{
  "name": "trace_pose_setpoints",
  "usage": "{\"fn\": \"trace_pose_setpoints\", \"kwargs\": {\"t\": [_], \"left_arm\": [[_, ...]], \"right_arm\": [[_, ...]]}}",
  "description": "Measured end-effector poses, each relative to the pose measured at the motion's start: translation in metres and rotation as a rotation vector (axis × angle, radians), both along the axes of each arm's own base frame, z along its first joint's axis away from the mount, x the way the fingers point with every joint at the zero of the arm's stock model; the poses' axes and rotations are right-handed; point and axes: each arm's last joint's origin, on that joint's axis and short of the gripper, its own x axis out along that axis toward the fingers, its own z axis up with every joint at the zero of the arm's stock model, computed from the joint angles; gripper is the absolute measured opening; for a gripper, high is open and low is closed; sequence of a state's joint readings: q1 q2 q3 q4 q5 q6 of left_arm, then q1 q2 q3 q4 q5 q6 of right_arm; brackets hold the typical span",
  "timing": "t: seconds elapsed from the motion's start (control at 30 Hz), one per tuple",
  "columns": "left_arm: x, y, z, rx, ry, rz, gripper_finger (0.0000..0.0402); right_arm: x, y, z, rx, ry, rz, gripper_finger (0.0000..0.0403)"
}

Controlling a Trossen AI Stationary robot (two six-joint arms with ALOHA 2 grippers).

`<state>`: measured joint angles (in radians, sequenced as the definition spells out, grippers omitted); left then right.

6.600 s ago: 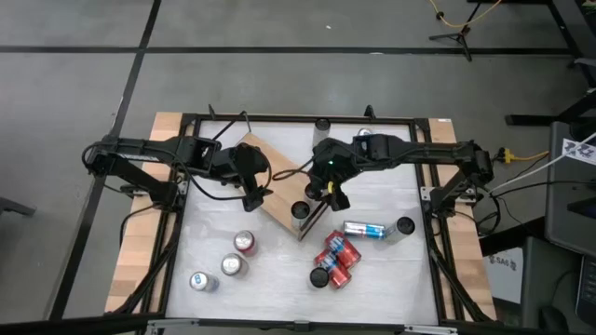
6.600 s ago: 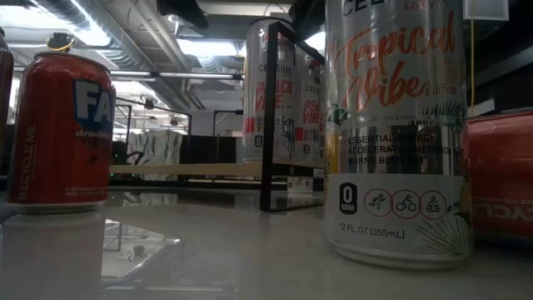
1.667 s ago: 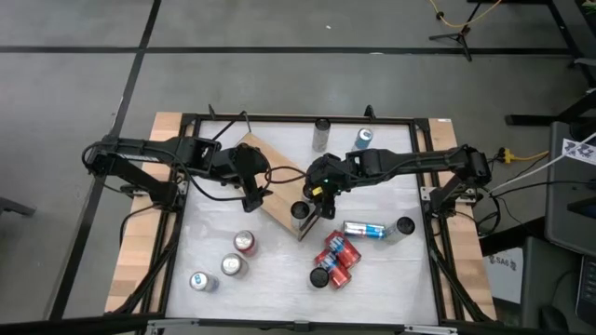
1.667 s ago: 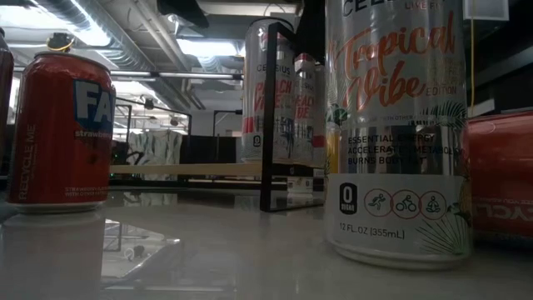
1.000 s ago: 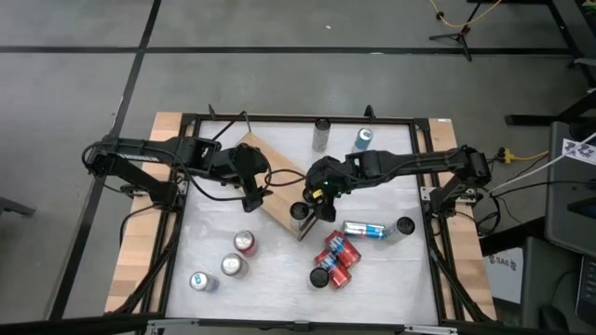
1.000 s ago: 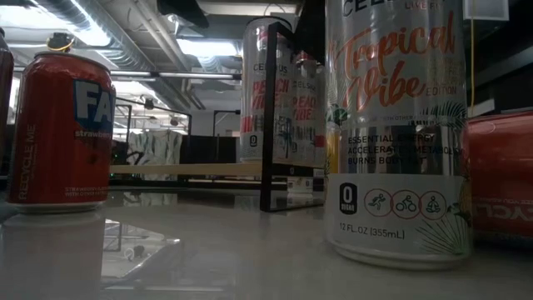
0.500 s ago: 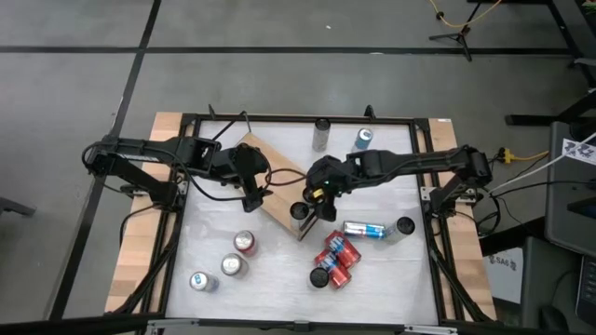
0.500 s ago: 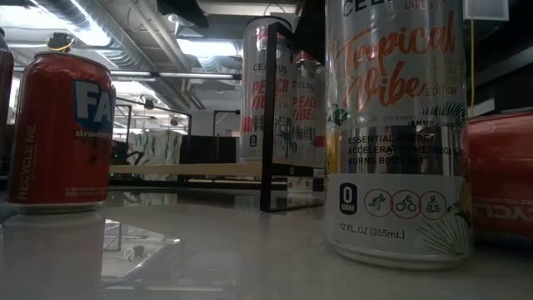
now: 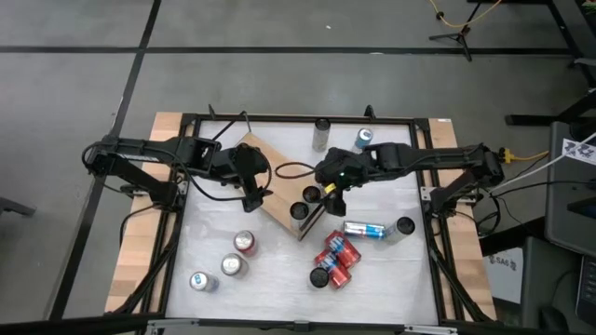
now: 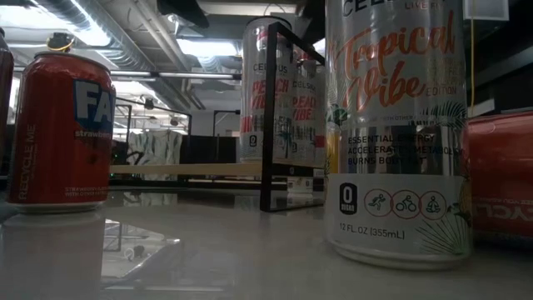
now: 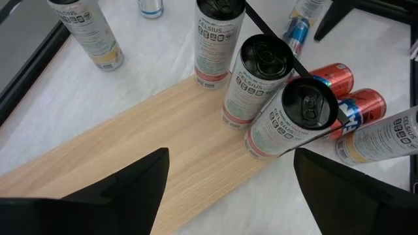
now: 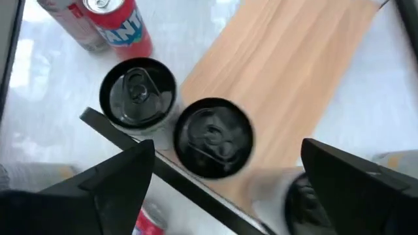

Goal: Place canned beverage on shelf
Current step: Adjust the white-pink soda cans on the shelf

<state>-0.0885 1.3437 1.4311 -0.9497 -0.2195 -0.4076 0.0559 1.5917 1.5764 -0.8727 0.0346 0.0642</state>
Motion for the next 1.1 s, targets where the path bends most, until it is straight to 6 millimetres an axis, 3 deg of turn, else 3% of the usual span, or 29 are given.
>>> {"fn": "trace_pose_setpoints", "kwargs": {"t": [0.13, 0.37, 0.63, 0.97, 1.1], "left_arm": [[0.000, 0.000, 0.000, 0.000, 0.000, 0.000, 0.0322], [0.000, 0.000, 0.000, 0.000, 0.000, 0.000, 0.0322], [0.000, 0.000, 0.000, 0.000, 0.000, 0.000, 0.0322], [0.000, 0.000, 0.000, 0.000, 0.000, 0.001, 0.0322], [0.000, 0.000, 0.000, 0.000, 0.000, 0.001, 0.0322]], "right_arm": [[-0.009, -0.010, 0.009, -0.072, -0.017, 0.044, 0.0381], [-0.016, -0.040, 0.007, -0.176, 0.052, 0.160, 0.0381], [-0.022, -0.065, 0.005, -0.050, 0.048, 0.278, 0.0381], [-0.023, -0.070, 0.004, -0.029, 0.041, 0.277, 0.0381], [-0.018, -0.071, -0.004, -0.018, 0.081, 0.275, 0.0381]]}}
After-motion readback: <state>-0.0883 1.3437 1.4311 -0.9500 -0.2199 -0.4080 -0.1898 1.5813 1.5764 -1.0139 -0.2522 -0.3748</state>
